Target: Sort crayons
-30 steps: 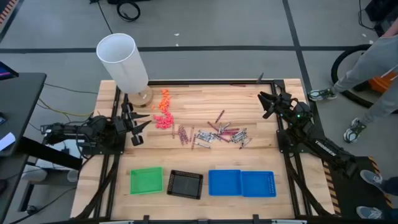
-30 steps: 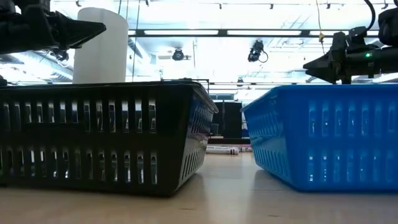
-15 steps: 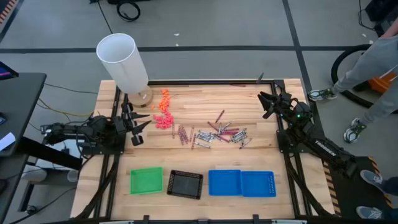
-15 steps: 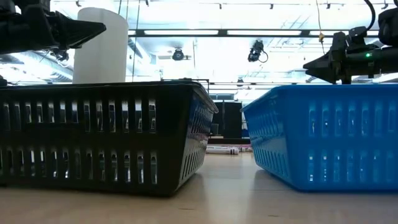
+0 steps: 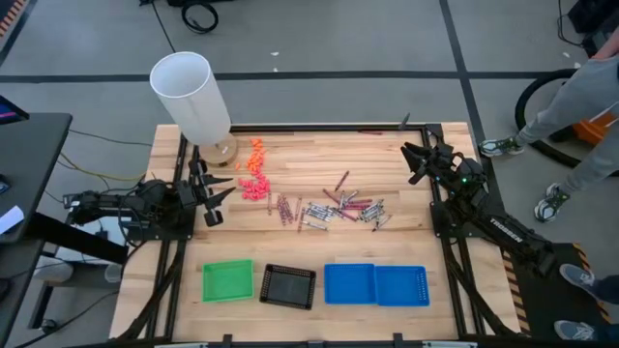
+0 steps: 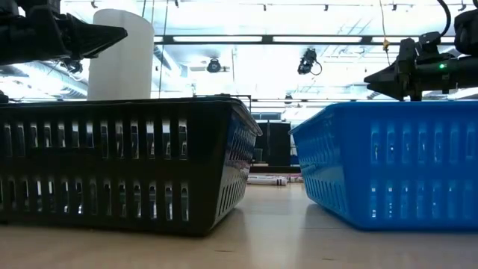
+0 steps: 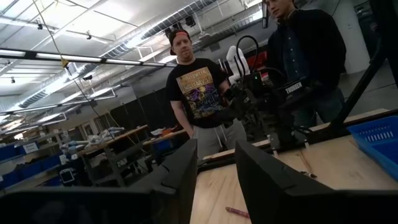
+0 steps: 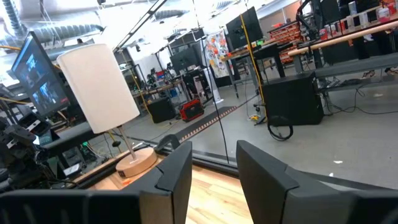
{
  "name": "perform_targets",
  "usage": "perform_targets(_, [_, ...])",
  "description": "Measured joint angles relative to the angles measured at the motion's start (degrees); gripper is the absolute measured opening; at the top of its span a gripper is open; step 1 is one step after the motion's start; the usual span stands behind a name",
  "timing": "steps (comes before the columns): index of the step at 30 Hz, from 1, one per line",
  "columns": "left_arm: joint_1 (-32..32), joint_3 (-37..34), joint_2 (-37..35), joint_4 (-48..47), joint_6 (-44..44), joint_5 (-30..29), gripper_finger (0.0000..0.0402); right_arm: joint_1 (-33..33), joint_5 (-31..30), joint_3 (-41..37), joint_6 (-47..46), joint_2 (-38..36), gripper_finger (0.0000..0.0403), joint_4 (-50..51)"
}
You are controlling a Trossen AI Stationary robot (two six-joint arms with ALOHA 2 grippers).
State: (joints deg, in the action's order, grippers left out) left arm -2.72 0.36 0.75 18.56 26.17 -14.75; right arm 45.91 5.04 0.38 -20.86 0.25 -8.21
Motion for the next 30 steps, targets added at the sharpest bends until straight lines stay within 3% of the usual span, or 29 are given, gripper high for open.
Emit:
perform_targets(23, [0.00,0.00,-0.02,0.00,-0.21,0.00,0.0118,0.01,0.00,0.00,0.01,0.00,0.0135,0.00])
perform_targets(30, [-0.02,-0.01,-0.02,1.00,-11.63,0.07,0.0118,0.02,-0.01,0.00,0.02,0.00,0.0135,-0.01])
